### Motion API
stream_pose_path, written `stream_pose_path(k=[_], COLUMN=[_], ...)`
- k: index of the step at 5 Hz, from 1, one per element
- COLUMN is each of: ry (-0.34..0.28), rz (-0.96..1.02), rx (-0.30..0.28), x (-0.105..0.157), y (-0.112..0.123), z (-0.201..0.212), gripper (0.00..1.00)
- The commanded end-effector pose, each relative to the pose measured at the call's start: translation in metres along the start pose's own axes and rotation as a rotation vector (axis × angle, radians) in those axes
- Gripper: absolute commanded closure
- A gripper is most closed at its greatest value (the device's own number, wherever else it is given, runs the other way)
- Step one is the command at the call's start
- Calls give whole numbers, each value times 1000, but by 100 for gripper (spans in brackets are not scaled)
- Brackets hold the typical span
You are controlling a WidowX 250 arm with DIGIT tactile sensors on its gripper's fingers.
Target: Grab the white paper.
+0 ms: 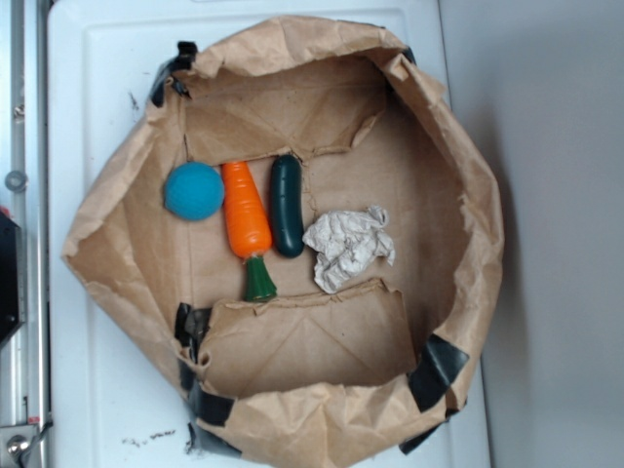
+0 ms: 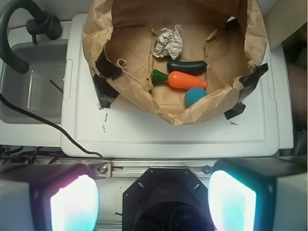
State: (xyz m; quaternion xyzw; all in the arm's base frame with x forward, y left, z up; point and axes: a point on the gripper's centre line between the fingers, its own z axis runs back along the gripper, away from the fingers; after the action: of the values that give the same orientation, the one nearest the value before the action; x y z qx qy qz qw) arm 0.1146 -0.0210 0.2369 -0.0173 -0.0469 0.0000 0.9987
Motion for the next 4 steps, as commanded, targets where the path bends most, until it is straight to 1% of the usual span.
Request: stream_pose_path(k=[1, 2, 3, 4], ry=[0, -25, -43, -59], rz=[0, 47, 88, 116], rx=[0, 7, 28, 36], x=[0, 26, 42, 60], y=[0, -12, -15, -17], z=[0, -5, -14, -19], gripper=[0, 0, 0, 0])
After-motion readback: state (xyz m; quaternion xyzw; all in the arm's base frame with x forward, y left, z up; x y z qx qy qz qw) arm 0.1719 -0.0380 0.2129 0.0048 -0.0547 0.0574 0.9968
